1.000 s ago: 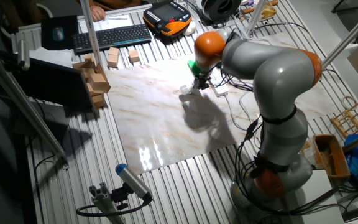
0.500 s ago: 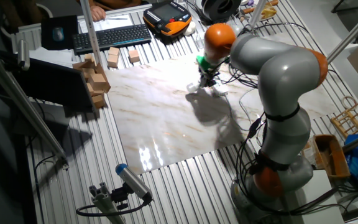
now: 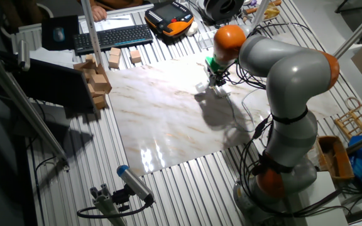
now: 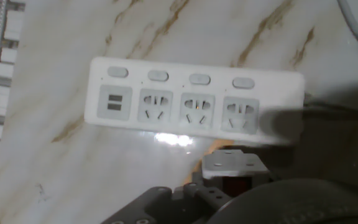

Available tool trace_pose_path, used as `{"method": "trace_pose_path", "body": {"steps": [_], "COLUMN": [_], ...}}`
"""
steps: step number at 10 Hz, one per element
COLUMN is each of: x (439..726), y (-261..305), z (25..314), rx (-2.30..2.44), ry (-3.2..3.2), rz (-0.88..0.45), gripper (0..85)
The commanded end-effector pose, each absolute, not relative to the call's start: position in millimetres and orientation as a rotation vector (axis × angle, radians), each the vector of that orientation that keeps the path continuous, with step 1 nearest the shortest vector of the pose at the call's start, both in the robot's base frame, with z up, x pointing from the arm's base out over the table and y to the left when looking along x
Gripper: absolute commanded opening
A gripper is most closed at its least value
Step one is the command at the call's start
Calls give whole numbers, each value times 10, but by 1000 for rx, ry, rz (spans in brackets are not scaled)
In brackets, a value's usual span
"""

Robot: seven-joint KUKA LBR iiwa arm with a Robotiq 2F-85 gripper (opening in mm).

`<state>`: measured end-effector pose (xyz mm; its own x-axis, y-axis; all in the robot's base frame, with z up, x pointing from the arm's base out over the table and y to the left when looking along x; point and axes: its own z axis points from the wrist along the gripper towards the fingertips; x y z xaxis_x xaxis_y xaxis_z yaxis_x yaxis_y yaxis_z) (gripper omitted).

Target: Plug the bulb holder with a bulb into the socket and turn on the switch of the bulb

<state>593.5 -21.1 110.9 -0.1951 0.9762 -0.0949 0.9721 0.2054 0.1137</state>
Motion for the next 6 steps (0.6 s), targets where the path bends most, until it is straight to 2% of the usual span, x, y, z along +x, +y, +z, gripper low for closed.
{"method": "trace_pose_path", "body": {"steps": [1, 6], "x": [5932, 5894], "y": [-231, -402], "z": [1122, 1127], "rx": [1890, 1849], "ry": [2323, 2353], "rz": [41, 27], "gripper": [0, 0]}}
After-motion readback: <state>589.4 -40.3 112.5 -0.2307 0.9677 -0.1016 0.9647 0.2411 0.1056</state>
